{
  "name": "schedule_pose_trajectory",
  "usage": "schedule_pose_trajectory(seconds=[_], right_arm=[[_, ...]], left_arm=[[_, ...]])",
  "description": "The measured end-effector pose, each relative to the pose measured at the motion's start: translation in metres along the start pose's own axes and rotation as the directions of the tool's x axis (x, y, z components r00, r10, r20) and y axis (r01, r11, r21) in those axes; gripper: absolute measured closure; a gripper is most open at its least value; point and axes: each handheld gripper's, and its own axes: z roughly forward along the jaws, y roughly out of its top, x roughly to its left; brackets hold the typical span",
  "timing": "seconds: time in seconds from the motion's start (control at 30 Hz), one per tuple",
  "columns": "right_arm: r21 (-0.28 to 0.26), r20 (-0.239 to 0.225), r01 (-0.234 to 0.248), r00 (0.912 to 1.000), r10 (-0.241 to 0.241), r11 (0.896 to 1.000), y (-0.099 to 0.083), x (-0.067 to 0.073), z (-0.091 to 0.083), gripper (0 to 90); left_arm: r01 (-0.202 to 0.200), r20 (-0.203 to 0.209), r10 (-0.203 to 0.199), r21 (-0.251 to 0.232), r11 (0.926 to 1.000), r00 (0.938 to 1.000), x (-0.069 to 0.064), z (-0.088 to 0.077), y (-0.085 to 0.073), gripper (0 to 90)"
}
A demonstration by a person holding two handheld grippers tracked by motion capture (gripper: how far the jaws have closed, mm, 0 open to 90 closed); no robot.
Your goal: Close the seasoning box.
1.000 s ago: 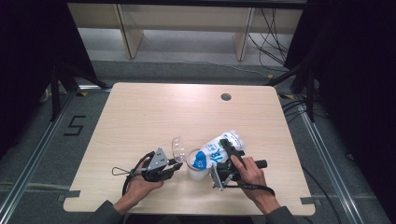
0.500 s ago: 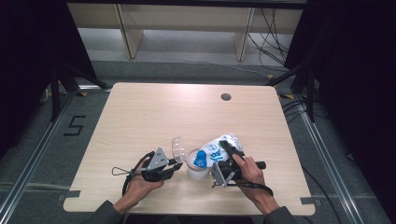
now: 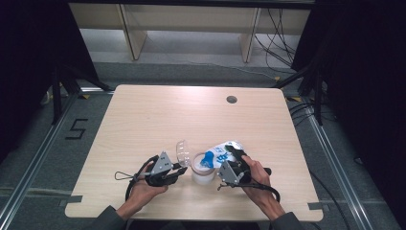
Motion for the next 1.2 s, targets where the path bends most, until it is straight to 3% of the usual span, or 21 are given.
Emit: schedule_pose_trajectory(seconds=[0.13,0.17,0.2,0.3,0.37,0.4,0.47,0.53,0.57,0.6,0.63,0.67,0.7,0.77,0.87,0.93,1.0,1.1,1.13,1.17,1.2], right_arm=[[-0.003,-0.03,-0.085,0.9959,0.085,0.996,-0.003,-0.003,-0.001,73.4],[-0.016,-0.058,-0.143,0.9881,0.142,0.99,-0.005,-0.006,0.0,73.7],[-0.016,-0.058,-0.143,0.9881,0.142,0.99,-0.005,-0.006,0.0,73.7],[-0.037,-0.082,-0.216,0.9737,0.212,0.976,-0.008,-0.01,-0.001,73.9],[-0.034,-0.093,-0.231,0.9693,0.227,0.972,-0.009,-0.012,-0.001,74.0],[-0.034,-0.122,-0.268,0.9572,0.263,0.963,-0.01,-0.013,-0.001,74.1],[-0.043,-0.122,-0.28,0.9541,0.274,0.959,-0.011,-0.014,-0.001,74.1],[-0.059,-0.148,-0.354,0.9278,0.342,0.933,-0.015,-0.016,-0.001,74.3],[-0.061,-0.153,-0.368,0.9222,0.355,0.928,-0.016,-0.017,-0.001,74.4],[-0.061,-0.153,-0.368,0.9222,0.355,0.928,-0.016,-0.017,-0.001,74.4],[-0.052,-0.159,-0.384,0.9146,0.372,0.922,-0.018,-0.018,0.0,74.6],[-0.052,-0.159,-0.384,0.9146,0.372,0.922,-0.018,-0.018,0.0,74.6],[-0.052,-0.165,-0.402,0.9063,0.389,0.914,-0.02,-0.019,0.001,75.5],[-0.055,-0.172,-0.419,0.8981,0.405,0.906,-0.022,-0.02,0.001,76.2],[-0.053,-0.168,-0.422,0.8972,0.408,0.905,-0.023,-0.02,0.001,76.9],[-0.047,-0.184,-0.441,0.8855,0.427,0.896,-0.024,-0.02,0.003,77.1],[-0.048,-0.185,-0.443,0.8848,0.428,0.895,-0.025,-0.02,0.003,77.1],[-0.054,-0.198,-0.479,0.8652,0.461,0.876,-0.028,-0.022,0.004,77.2],[-0.052,-0.201,-0.499,0.8537,0.48,0.865,-0.029,-0.023,0.004,77.2],[-0.059,-0.2,-0.497,0.8555,0.478,0.866,-0.031,-0.025,0.005,77.2],[-0.061,-0.202,-0.517,0.8442,0.496,0.854,-0.034,-0.026,0.005,77.2]], left_arm=[[0.013,0.003,-0.013,-0.001,0.9999,0.9999,0.0,0.0,0.0,74.7],[0.012,0.003,-0.012,0.0,0.9999,0.9999,0.0,0.0,0.0,74.7],[0.011,0.003,-0.011,0.0,0.9999,0.9999,0.0,0.0,0.0,74.7],[0.014,0.007,-0.014,-0.002,0.9999,0.9999,0.0,0.0,0.0,74.7],[0.008,0.003,-0.008,-0.001,1.0,1.0,0.0,0.0,0.0,74.7],[-0.002,0.002,0.002,0.003,1.0,1.0,0.0,0.0,0.0,74.7],[0.013,0.005,-0.013,-0.004,0.9999,0.9999,0.0,0.0,0.0,74.7],[0.0,0.005,0.0,-0.002,1.0,1.0,0.0,0.0,0.0,74.7],[0.004,0.005,-0.004,-0.003,1.0,1.0,0.0,0.0,0.0,74.7],[0.004,0.005,-0.004,-0.003,1.0,1.0,0.0,0.0,0.0,74.7],[-0.002,0.002,0.002,0.003,1.0,1.0,0.0,0.0,0.0,74.7],[-0.002,0.002,0.002,0.003,1.0,1.0,0.0,0.0,0.0,74.7],[-0.003,0.001,0.003,0.003,1.0,1.0,0.0,0.0,0.0,74.7],[-0.002,0.003,0.002,0.003,1.0,1.0,0.0,0.0,0.001,74.7],[-0.003,0.002,0.003,0.003,1.0,1.0,0.0,0.0,0.001,74.7],[-0.003,-0.001,0.003,0.004,1.0,1.0,0.0,0.0,0.001,74.7],[-0.003,-0.001,0.003,0.005,1.0,1.0,0.0,0.0,0.001,74.7],[-0.002,-0.001,0.002,-0.002,1.0,1.0,0.0,0.0,0.0,74.7],[-0.004,-0.002,0.004,0.006,1.0,1.0,0.0,-0.001,0.001,74.7],[-0.003,-0.002,0.003,0.005,1.0,1.0,0.0,0.0,0.001,74.7],[-0.003,-0.002,0.003,0.005,1.0,1.0,0.0,0.0,0.001,74.7]])
